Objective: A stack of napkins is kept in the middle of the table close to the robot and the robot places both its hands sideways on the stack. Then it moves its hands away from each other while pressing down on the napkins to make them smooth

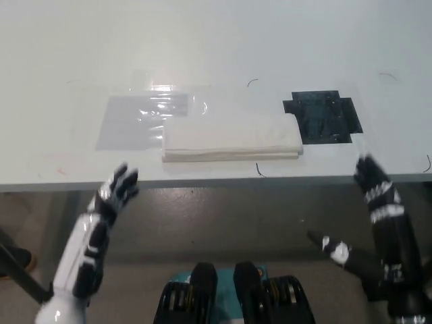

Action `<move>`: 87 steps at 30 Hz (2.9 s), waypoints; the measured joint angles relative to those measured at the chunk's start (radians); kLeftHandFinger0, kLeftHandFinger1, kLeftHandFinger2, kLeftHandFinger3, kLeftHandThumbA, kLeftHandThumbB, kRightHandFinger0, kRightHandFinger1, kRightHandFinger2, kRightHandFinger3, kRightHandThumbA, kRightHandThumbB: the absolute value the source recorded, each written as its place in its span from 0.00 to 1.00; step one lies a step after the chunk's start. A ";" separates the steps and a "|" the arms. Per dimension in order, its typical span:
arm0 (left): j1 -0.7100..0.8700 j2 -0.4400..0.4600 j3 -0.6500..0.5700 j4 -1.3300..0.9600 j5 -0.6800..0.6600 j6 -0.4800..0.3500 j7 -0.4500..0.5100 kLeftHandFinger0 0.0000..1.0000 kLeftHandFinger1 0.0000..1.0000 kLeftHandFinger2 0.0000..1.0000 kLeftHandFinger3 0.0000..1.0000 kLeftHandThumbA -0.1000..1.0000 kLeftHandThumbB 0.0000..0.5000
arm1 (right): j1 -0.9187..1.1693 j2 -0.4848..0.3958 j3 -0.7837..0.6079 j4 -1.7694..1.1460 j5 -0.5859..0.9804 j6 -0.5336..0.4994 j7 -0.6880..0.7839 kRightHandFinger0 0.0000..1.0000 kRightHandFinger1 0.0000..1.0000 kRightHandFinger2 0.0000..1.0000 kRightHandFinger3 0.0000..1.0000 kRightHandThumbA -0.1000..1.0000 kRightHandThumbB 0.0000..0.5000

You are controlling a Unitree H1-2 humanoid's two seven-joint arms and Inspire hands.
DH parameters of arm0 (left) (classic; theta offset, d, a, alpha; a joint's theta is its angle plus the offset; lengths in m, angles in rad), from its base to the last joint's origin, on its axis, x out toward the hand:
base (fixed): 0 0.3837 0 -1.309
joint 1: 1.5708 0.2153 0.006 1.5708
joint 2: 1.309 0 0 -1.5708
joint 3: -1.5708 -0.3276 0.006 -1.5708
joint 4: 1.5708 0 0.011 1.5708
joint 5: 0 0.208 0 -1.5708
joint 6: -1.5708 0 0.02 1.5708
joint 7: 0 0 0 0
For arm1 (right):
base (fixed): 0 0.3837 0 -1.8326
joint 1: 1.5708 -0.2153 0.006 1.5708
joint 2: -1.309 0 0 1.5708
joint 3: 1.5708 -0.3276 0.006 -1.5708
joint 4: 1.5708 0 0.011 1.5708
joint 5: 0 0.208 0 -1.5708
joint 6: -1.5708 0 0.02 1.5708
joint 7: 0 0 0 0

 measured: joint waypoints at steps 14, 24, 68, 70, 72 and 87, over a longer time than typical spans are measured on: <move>-0.431 -0.071 0.007 0.104 -0.011 0.121 -0.006 1.00 1.00 1.00 1.00 1.00 0.40 | -0.399 0.076 -0.006 0.053 0.041 0.163 -0.004 1.00 1.00 1.00 1.00 1.00 0.48; -0.684 -0.138 0.028 0.544 0.012 0.140 0.031 1.00 1.00 1.00 1.00 1.00 0.54 | -0.649 0.185 -0.140 0.401 0.191 0.229 -0.024 1.00 1.00 1.00 1.00 1.00 0.43; -0.971 -0.237 0.216 1.600 -0.076 -0.151 0.156 1.00 1.00 1.00 1.00 1.00 0.52 | -1.010 0.214 -0.545 1.569 0.576 0.076 0.138 1.00 1.00 1.00 1.00 1.00 0.43; -0.970 -0.238 0.215 1.624 -0.077 -0.169 0.156 1.00 1.00 1.00 1.00 1.00 0.51 | -1.005 0.210 -0.530 1.575 0.566 0.065 0.139 1.00 1.00 1.00 1.00 1.00 0.44; -0.969 -0.239 0.209 1.642 -0.076 -0.187 0.156 1.00 1.00 1.00 1.00 1.00 0.54 | -1.004 0.207 -0.518 1.579 0.557 0.057 0.140 1.00 1.00 1.00 1.00 1.00 0.42; -0.922 -0.218 0.175 1.668 -0.077 -0.254 0.151 1.00 1.00 1.00 1.00 1.00 0.56 | -0.986 0.155 -0.481 1.611 0.514 -0.002 0.174 1.00 1.00 1.00 1.00 1.00 0.46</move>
